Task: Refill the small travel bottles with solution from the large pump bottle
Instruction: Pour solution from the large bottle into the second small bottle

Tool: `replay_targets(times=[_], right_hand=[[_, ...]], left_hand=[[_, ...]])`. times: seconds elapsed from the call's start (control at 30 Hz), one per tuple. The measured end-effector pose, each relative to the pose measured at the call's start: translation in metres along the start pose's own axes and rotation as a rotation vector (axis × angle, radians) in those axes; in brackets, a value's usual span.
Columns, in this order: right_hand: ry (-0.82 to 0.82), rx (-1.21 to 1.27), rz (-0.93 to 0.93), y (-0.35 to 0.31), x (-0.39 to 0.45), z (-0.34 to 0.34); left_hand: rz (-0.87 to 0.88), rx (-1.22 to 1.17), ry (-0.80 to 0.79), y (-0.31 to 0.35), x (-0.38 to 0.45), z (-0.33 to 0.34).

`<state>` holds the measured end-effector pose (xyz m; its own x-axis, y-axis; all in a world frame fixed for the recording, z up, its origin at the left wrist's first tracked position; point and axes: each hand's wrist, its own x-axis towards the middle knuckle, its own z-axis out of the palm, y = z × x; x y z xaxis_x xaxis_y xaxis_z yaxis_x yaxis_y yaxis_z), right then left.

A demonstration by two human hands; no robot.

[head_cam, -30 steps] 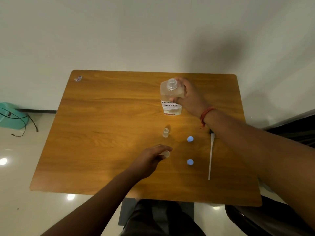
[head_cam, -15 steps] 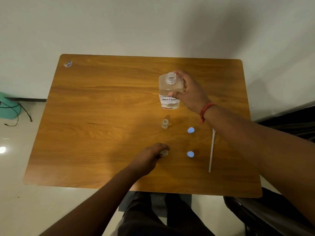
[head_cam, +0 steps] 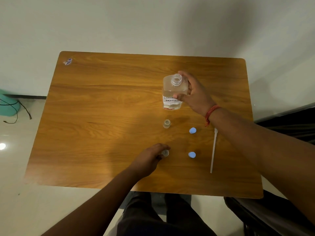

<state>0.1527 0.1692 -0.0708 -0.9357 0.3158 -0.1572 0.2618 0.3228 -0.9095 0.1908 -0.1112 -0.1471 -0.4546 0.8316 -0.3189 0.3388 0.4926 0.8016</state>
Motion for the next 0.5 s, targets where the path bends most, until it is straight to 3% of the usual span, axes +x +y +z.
replay_targets(times=[0.5], right_hand=[[-0.044, 0.039, 0.035, 0.0073, -0.0043, -0.0011]], left_hand=[[-0.011, 0.025, -0.068, -0.0068, -0.0008, -0.0035]])
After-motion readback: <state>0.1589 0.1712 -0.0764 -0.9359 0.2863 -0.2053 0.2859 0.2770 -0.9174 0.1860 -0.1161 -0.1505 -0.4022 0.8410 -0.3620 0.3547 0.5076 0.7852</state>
